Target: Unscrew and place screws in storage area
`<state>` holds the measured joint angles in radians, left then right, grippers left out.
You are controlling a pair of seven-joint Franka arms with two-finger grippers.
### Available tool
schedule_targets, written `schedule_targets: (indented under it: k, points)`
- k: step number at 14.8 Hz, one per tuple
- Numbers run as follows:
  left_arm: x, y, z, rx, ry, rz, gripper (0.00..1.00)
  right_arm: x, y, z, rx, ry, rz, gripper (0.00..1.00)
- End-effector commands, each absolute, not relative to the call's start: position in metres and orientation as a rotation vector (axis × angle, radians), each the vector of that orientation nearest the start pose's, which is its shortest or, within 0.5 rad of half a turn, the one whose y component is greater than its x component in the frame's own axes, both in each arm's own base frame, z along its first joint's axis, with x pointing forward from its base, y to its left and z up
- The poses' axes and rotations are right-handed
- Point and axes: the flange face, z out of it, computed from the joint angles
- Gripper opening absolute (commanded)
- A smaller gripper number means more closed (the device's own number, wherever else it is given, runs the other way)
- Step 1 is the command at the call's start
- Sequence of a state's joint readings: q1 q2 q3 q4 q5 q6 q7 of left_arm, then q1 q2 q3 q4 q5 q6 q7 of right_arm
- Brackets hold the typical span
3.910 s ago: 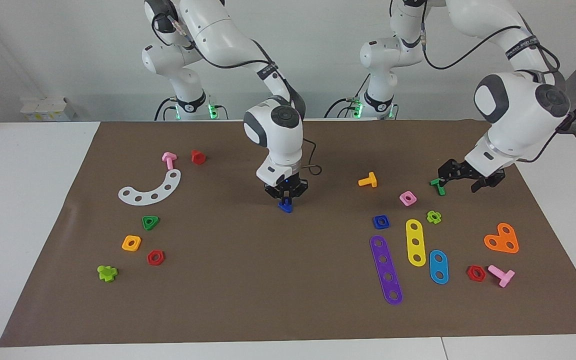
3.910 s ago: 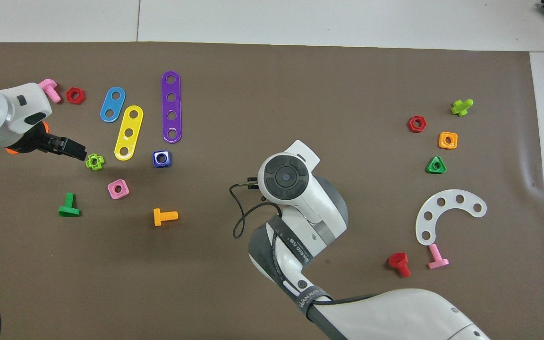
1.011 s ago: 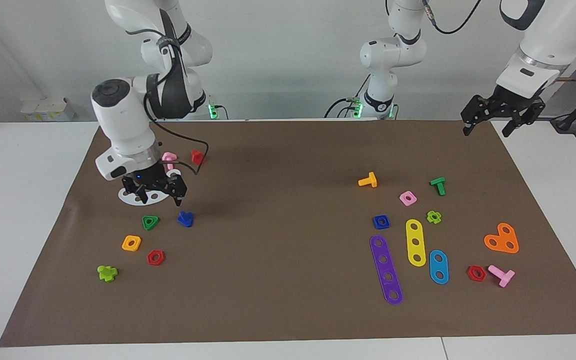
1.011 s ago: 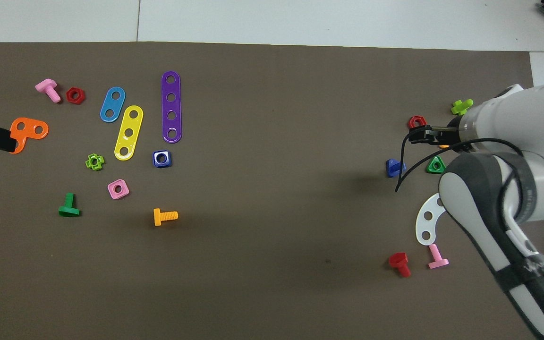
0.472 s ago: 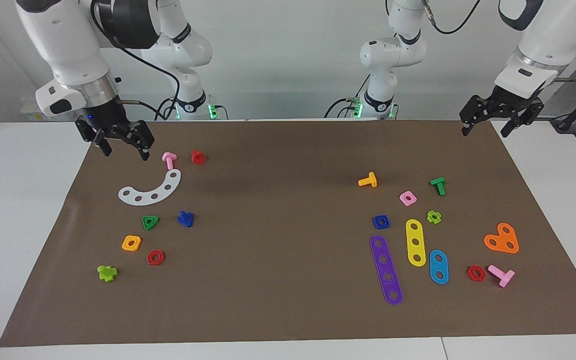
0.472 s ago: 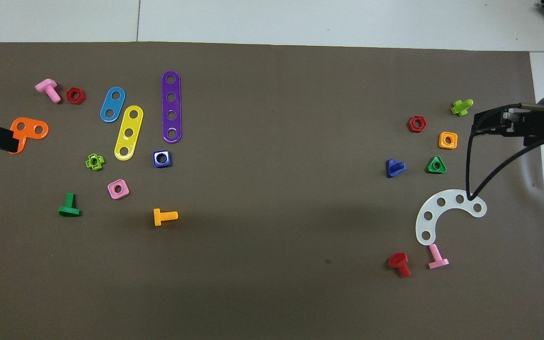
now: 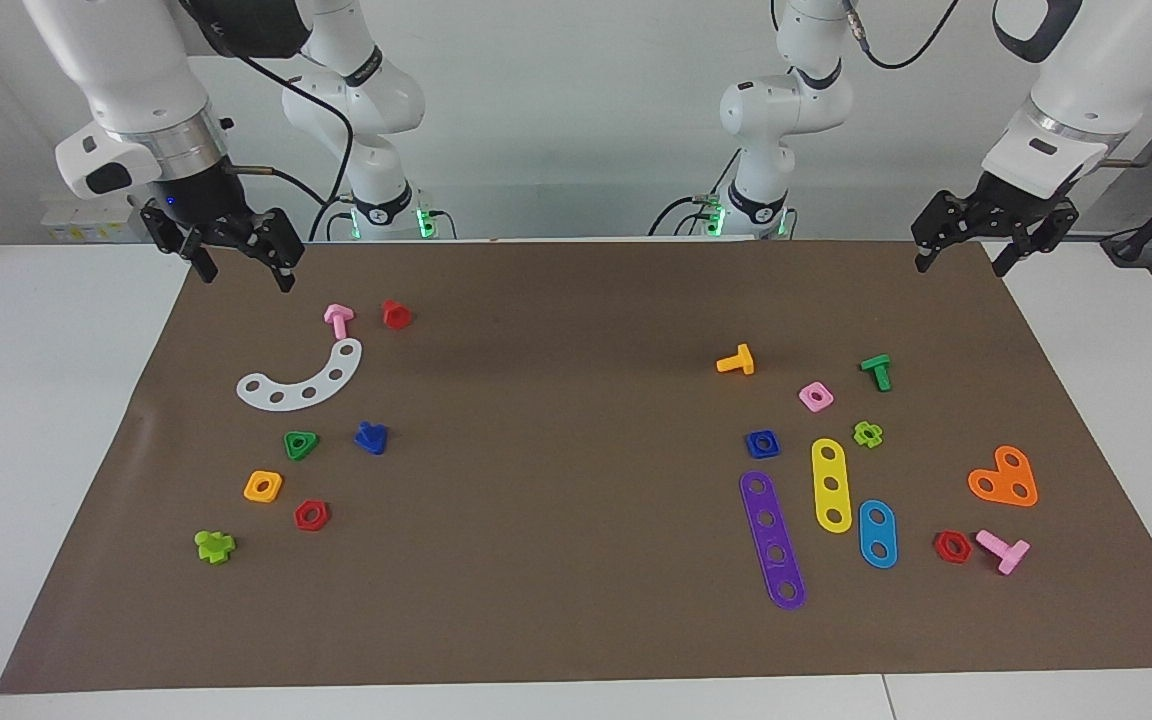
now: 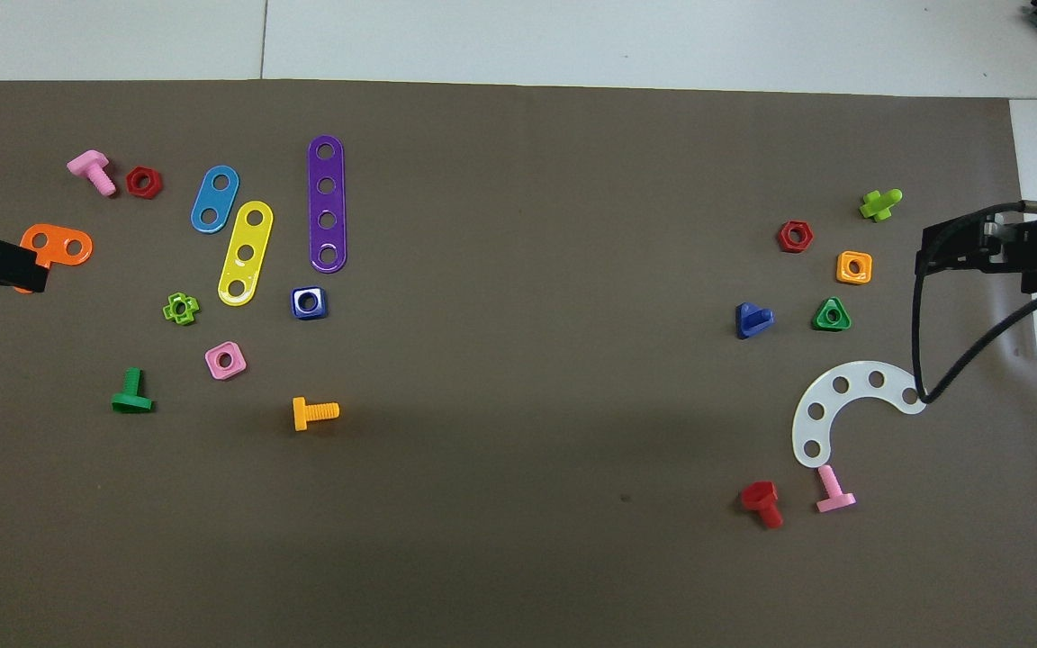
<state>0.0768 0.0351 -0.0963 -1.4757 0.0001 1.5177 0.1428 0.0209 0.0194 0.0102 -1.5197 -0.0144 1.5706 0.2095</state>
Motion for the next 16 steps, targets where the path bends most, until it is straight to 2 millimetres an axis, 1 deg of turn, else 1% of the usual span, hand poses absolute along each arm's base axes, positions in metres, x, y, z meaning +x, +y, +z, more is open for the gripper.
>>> schedule_targets:
  k: [1,3,5,7,9,16]
  points:
    - [0.551,-0.014,0.645,-3.145,0.257,-0.033,1.00,0.545,0.021,0.632,-3.123,0.274,-0.006,1.00]
    - [0.551,-0.016,0.644,-3.145,0.255,-0.030,1.00,0.543,0.020,0.627,-3.125,0.267,0.006,1.00]
    - [0.549,-0.032,0.645,-3.143,0.288,-0.025,1.00,0.543,0.021,0.627,-3.125,0.264,0.003,1.00]
    - [0.547,-0.042,0.646,-3.142,0.296,-0.025,1.00,0.542,0.021,0.626,-3.126,0.262,0.006,1.00]
    - [0.547,-0.044,0.646,-3.144,0.277,-0.027,1.00,0.542,0.021,0.625,-3.126,0.262,0.006,1.00]
    - [0.548,-0.039,0.643,-3.144,0.272,-0.025,1.00,0.542,0.022,0.626,-3.125,0.257,-0.004,1.00]
